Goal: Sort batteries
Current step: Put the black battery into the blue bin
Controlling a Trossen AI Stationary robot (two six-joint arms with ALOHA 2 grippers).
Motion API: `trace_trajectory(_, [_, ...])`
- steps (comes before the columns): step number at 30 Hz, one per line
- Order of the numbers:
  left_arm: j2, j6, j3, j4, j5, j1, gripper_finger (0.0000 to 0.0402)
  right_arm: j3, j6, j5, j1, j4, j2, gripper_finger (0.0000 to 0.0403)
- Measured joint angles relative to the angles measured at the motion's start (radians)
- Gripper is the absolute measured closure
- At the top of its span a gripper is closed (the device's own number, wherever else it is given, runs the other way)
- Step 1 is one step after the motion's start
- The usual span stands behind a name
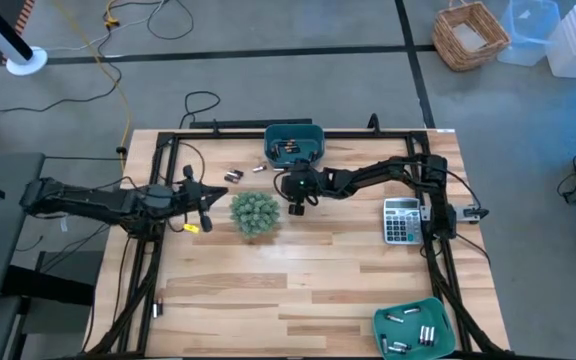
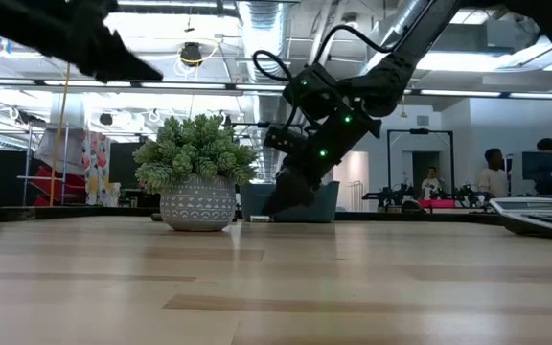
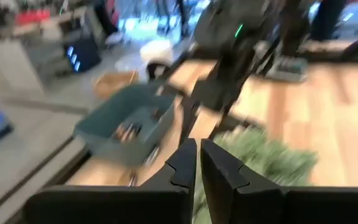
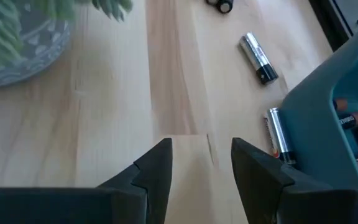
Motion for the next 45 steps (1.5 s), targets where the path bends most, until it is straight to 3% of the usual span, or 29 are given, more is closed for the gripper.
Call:
trace_trajectory(7, [0.015, -0.084, 0.0, -0.107, 0.015, 0.171, 0.0353, 0.001, -0.009, 0.0, -0.001, 0.005, -0.006, 0.0223])
trace_trajectory(12, [0.131, -0.087, 0.044, -0.206, 0.069, 0.296, 0.0328, 0.001, -0.002, 0.0, 0.0, -0.022, -0.007, 0.0223])
trace_trajectory(18, [0.312, 0.04, 0.174, -0.349, 0.281, 0.467, 0.031, 0.001, 0.016, 0.0, 0.019, -0.069, -0.015, 0.0223])
trace_trajectory(24, [0.491, 0.259, 0.323, -0.526, 0.417, 0.61, 0.0308, 0.0, 0.024, 0.0, 0.062, -0.11, -0.053, 0.0223])
trace_trajectory(32, [0.681, 0.432, 0.366, -0.563, 0.456, 0.658, 0.0304, 0.001, 0.031, 0.002, 0.118, -0.238, -0.201, 0.0223])
trace_trajectory(45, [0.888, 0.574, 0.356, -0.464, 0.38, 0.67, 0.0259, 0.001, 0.035, 0.005, 0.185, -0.336, -0.349, 0.0223])
